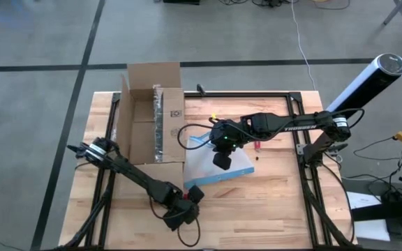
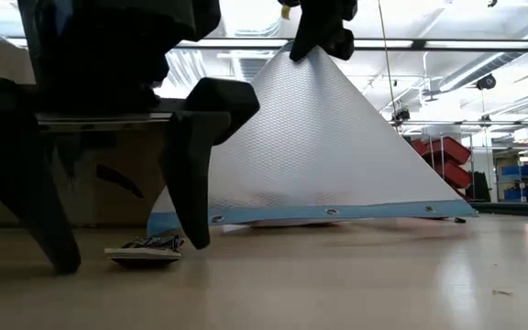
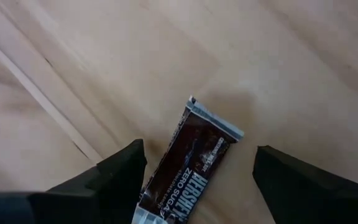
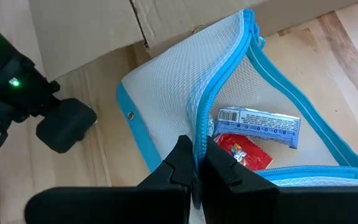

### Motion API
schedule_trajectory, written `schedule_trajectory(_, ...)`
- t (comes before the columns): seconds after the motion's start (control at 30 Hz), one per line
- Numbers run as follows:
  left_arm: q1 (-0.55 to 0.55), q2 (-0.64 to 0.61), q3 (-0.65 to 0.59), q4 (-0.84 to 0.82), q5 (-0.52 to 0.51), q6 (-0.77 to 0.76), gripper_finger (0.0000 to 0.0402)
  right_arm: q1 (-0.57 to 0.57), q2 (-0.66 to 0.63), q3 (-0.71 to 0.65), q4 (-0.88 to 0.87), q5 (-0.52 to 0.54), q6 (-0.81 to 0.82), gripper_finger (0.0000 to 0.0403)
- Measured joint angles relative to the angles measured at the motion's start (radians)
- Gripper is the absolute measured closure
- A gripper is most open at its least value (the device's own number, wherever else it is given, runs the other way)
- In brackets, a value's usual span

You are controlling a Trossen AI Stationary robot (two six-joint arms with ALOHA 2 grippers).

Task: Unpack boxes
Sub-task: Put the brown chocolate bar into the blue transparent zip bag

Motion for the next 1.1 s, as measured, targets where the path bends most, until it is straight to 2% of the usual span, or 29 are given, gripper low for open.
schedule_trajectory(0.27, 0.039, 0.003, -0.001, 0.008, 0.037, -0.043, 0.014, 0.0, 0.0, 0.0, 0.0, -0.003, -0.002, 0.0403)
schedule_trajectory(0.47, 0.065, 0.006, -0.003, 0.0, 0.088, -0.068, 0.0221, 0.0, 0.0, 0.0, 0.0, -0.003, 0.0, 0.0403)
schedule_trajectory(0.63, 0.069, 0.006, -0.003, -0.005, 0.085, -0.088, 0.0292, 0.0, 0.0, 0.0, 0.0, -0.002, 0.0, 0.0403)
schedule_trajectory(0.77, 0.07, 0.005, -0.002, -0.011, 0.074, -0.112, 0.0329, 0.0, 0.0, 0.0, 0.0, -0.002, 0.0, 0.0403)
schedule_trajectory(1.1, 0.072, -0.045, -0.007, -0.047, 0.059, -0.137, 0.0339, 0.0, 0.0, 0.0, 0.0, -0.001, -0.003, 0.0403)
